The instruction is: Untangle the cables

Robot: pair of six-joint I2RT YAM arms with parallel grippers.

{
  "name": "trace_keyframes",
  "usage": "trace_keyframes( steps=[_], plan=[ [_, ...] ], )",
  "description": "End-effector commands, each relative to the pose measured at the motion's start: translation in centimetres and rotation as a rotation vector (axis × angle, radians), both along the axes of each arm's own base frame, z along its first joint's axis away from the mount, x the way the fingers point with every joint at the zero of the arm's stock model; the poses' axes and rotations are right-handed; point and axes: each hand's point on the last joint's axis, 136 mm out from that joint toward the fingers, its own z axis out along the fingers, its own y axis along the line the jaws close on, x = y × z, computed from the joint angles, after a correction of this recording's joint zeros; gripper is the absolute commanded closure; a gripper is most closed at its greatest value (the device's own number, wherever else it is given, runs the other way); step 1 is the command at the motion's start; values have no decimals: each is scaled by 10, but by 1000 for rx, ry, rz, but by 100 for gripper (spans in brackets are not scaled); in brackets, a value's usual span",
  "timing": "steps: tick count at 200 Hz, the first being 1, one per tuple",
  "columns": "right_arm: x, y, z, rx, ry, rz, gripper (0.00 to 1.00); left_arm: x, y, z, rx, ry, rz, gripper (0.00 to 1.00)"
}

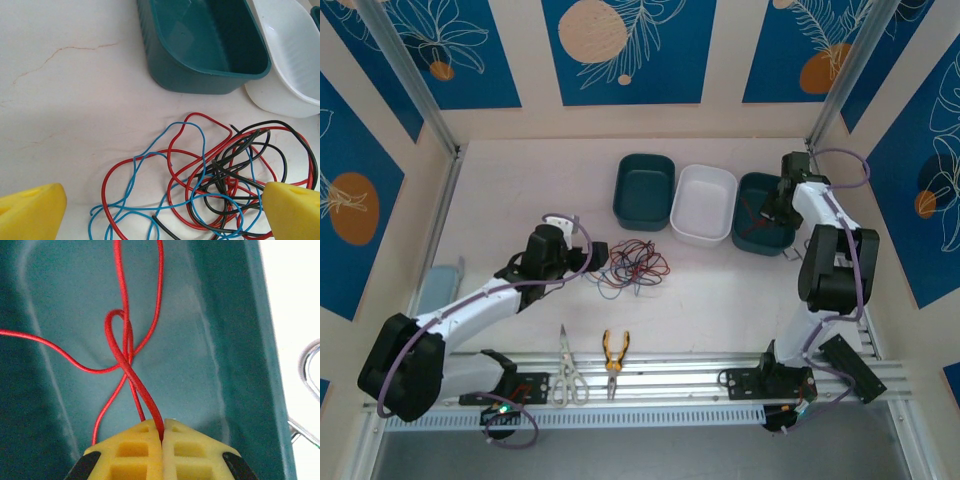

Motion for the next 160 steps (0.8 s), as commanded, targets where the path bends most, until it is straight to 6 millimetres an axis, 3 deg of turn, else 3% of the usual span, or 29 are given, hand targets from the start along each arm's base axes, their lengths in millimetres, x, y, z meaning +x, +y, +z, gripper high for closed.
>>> trace_keyframes(
  steps=[1,28,73,110,160],
  plan=[
    [-5,7,-9,29,55,10,100,4,-5,9,-21,-22,-1,0],
    [-14,3,-14,16,91,-27,100,3,-4,9,-19,-22,0,0],
    [-22,1,-5,18,93,-72,100,2,-1,10,-12,-20,5,0],
    [-22,7,12,28,54,-58,75,3,-1,12,-11,-24,10,0],
    [-30,1,47,-25,-2,-77,53,3,2,18,-9,-41,23,0]
  ],
)
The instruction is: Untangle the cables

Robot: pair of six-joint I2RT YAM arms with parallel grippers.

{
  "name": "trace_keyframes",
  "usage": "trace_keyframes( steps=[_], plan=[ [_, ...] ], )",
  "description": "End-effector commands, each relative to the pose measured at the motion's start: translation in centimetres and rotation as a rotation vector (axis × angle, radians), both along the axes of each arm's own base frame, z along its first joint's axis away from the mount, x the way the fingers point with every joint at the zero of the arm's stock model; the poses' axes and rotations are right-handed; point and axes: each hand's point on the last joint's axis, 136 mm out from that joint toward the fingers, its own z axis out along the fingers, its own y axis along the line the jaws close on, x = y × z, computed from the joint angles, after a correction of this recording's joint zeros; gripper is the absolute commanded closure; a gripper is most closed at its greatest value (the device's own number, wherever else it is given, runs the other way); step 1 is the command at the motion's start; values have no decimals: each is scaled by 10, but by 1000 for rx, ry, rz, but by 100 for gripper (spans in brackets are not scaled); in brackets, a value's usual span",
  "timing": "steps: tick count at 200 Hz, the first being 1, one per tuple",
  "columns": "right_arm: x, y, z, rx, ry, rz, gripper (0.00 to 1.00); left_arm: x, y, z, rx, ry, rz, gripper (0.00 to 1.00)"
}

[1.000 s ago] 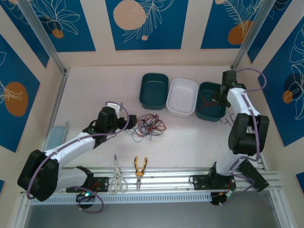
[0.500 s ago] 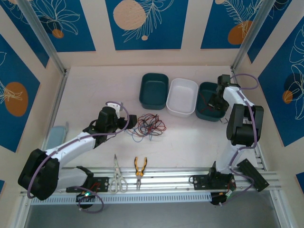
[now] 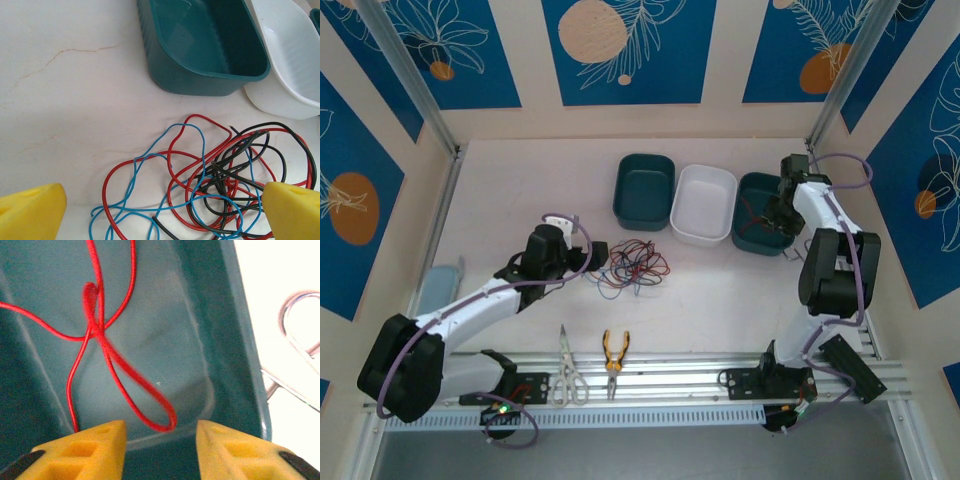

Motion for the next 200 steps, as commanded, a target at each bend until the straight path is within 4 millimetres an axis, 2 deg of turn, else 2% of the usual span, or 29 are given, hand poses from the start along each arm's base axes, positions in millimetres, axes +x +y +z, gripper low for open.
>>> trace_keyframes(
  steps=[1,52,81,97,117,153,179,200],
  plan=[
    [-5,-2,31,-32,-47,-13,52,3,2,16,-7,-35,19,0],
    [-18,-5,56,-75,-84,-30,44,2,2,14,-6,-32,18,0],
    [-17,11,76,-74,-130,23,43,3,2,14,-10,-32,22,0],
    [-15,27,87,-61,-154,65,43,3,1,13,-10,-28,22,0],
    [-11,63,99,-21,-196,147,43,6,2,12,-13,-18,36,0],
    [-8,159,112,93,-279,359,43,9,8,8,-14,5,94,0],
    [-16,224,107,192,-274,465,47,10,9,4,-12,25,113,0],
    [-24,258,96,254,-236,489,49,11,8,1,-12,39,111,0]
  ],
)
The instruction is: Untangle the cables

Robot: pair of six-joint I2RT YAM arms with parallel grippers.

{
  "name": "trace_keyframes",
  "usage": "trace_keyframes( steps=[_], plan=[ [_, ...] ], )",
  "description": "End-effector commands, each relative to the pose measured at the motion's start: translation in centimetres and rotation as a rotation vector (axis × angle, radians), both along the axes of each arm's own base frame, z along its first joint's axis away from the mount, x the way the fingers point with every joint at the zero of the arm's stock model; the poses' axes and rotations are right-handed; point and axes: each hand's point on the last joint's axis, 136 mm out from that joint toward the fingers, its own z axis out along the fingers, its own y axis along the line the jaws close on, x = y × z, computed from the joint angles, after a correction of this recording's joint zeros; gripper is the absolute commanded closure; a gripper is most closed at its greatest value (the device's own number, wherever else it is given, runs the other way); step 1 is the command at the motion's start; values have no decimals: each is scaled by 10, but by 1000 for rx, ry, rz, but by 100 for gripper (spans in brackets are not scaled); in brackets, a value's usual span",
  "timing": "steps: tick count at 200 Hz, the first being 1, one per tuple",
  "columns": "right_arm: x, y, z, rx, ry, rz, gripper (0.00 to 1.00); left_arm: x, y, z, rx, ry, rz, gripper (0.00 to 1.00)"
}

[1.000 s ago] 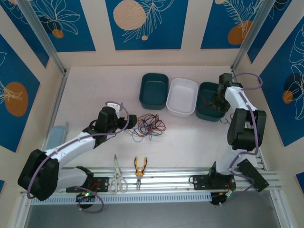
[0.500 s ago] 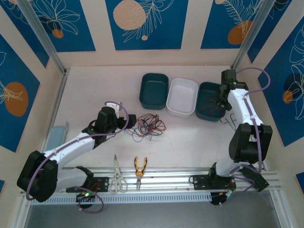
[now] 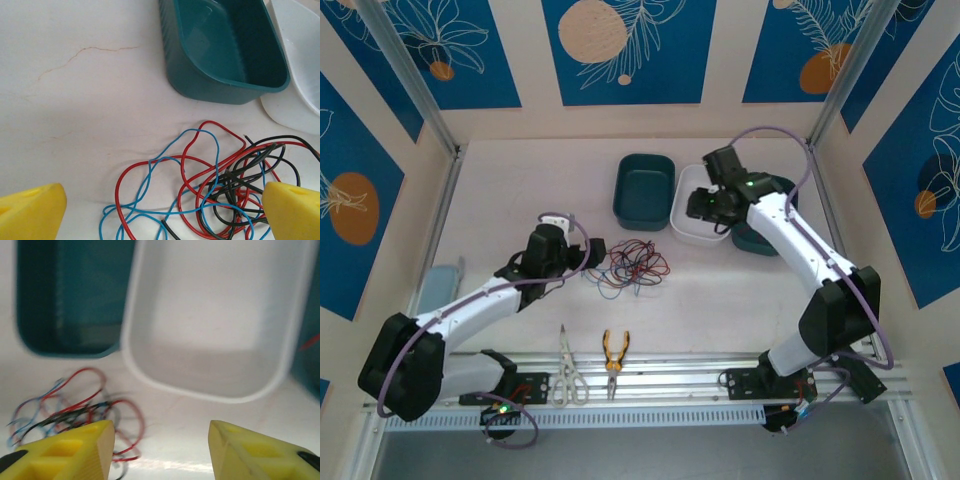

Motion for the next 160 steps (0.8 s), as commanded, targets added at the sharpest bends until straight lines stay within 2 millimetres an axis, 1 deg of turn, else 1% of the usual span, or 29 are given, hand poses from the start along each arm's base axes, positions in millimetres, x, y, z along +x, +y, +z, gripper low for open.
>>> trace_keyframes(
  steps=[1,8,32,80,133,160],
  plan=[
    [-3,38,-2,107,42,12,49,5,-2,5,-6,8,23,0],
    [-5,45,-7,114,64,11,50,6,-2,3,-7,16,23,0],
    [-10,57,-21,150,137,-16,53,6,-8,0,-23,38,7,0],
    [-18,69,-48,214,250,-60,59,12,-23,-2,-85,55,-26,0],
    [-22,79,-70,204,314,-59,64,23,-43,4,-144,45,-81,0],
    [-25,91,-77,217,334,-33,64,26,-52,2,-170,56,-104,0]
  ],
)
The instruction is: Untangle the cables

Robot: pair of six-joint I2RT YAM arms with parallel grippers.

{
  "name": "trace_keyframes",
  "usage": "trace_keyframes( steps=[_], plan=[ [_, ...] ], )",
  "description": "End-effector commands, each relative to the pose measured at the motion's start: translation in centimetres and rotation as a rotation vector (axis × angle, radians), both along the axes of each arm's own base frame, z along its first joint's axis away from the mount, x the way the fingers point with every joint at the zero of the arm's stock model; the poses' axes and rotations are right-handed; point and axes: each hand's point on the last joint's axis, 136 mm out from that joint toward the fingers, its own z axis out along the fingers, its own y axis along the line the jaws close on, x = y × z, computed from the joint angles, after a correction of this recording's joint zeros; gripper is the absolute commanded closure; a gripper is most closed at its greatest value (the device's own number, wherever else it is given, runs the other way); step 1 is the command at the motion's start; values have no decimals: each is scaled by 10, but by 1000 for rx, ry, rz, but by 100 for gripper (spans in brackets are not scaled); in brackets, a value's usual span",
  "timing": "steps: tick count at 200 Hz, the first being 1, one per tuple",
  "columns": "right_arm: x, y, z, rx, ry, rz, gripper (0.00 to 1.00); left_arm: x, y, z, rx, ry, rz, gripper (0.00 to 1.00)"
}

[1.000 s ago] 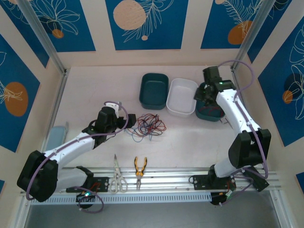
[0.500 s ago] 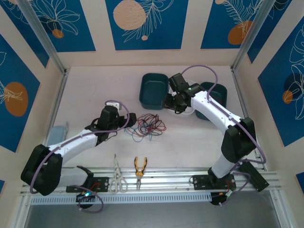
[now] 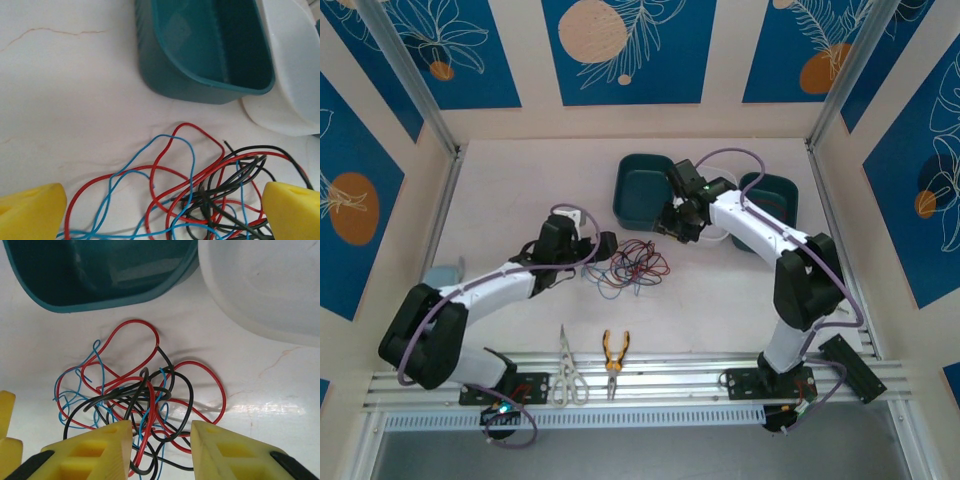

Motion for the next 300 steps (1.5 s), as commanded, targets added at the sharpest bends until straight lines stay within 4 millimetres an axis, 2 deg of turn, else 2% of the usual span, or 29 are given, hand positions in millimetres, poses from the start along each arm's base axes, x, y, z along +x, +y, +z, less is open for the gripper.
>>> trace_keyframes(
  steps=[1,41,82,140,163,189,215,272,285,300],
  plan=[
    [-9,14,-10,32,46,19,64,7,-17,13,-70,-18,-39,0],
    [-15,29,-24,33,87,48,65,7,-27,7,-103,17,-68,1],
    [-18,32,-32,29,109,51,67,5,-41,0,-126,47,-113,12],
    [-22,33,-33,25,110,48,79,-1,-57,-12,-144,86,-160,23],
    [-26,30,-35,17,116,41,80,-2,-60,-16,-145,94,-167,24],
    [-30,29,-38,22,124,37,80,-2,-62,-20,-144,101,-169,32],
    [-32,32,-39,36,123,42,86,-3,-64,-24,-147,113,-172,40],
    [-31,41,-36,63,122,60,85,-4,-66,-29,-149,126,-170,43],
    [-32,43,-36,72,128,68,79,-3,-65,-30,-147,130,-166,44],
    [-33,46,-37,81,129,75,78,-3,-65,-31,-146,133,-165,46]
  ],
)
